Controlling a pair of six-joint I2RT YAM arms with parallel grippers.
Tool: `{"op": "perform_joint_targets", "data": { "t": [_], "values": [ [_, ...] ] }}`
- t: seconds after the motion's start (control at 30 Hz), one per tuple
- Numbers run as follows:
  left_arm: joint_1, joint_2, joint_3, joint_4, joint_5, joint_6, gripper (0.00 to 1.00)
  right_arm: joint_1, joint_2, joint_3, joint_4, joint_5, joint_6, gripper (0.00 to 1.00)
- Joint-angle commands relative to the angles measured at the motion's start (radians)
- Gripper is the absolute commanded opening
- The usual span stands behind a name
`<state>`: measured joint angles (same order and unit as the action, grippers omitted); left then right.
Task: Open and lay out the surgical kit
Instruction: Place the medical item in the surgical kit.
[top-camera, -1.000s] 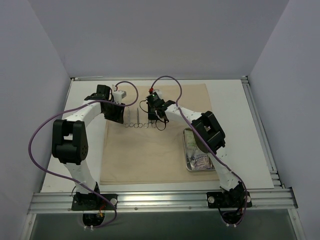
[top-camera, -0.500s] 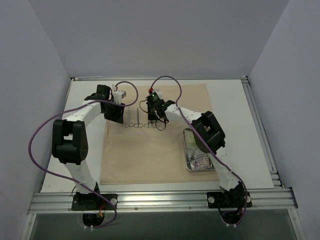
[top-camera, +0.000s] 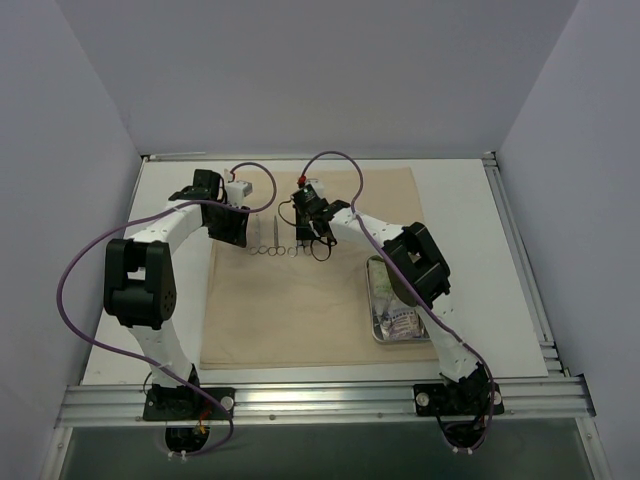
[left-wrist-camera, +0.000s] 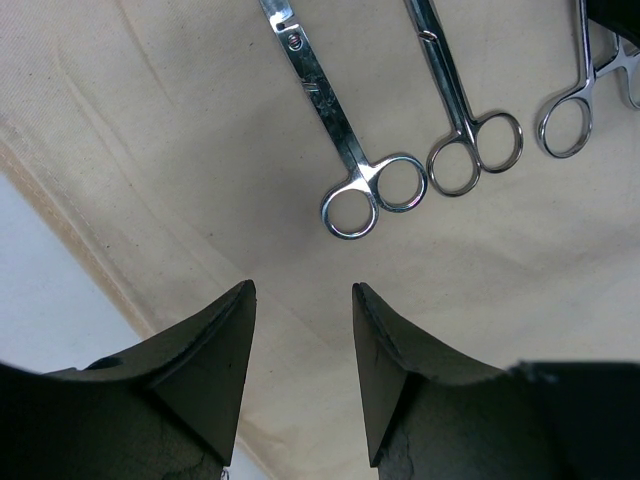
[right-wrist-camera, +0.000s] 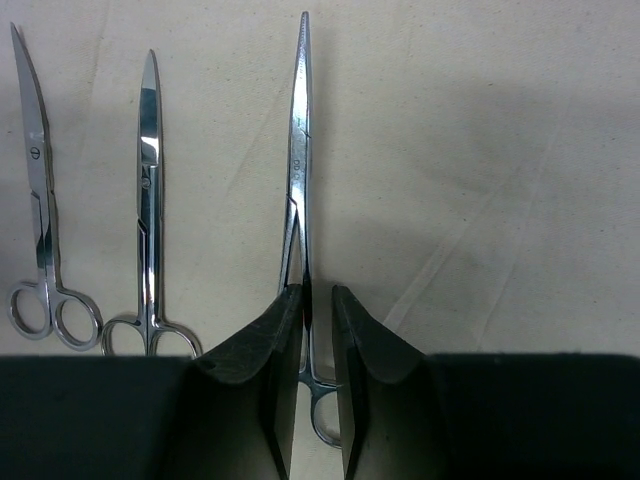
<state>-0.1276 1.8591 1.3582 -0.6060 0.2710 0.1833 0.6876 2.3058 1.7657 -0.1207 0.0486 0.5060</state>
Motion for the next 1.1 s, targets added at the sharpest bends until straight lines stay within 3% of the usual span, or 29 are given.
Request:
{"op": "perform_joint_targets", "data": {
  "t": [0.0, 0.47, 0.67, 0.83, 1.07],
  "values": [
    [0.002, -0.001, 0.033, 0.014, 0.0, -0.005, 0.53, -0.005, -0.048, 0.037, -0.045, 0.049, 0.009, 0.16],
    [0.002, 0.009, 0.038, 0.011, 0.002, -0.005, 0.52, 0.01, -0.019, 0.089, -0.108, 0.109, -0.032, 0.18],
    [0.002, 0.008, 0.038, 0.008, -0.001, -0.002, 0.52, 0.01, -0.078, 0.077, -0.111, 0.108, -0.029, 0.17],
    [0.002, 0.0, 0.055, -0.018, -0.001, 0.001, 0.52, 0.013, -0.239, 0.023, -0.16, 0.112, -0.055, 0.17],
    [0.002, -0.049, 0.07, -0.054, -0.023, 0.031, 0.53, -0.002, -0.613, -0.341, -0.309, 0.206, 0.058, 0.15]
  ]
}}
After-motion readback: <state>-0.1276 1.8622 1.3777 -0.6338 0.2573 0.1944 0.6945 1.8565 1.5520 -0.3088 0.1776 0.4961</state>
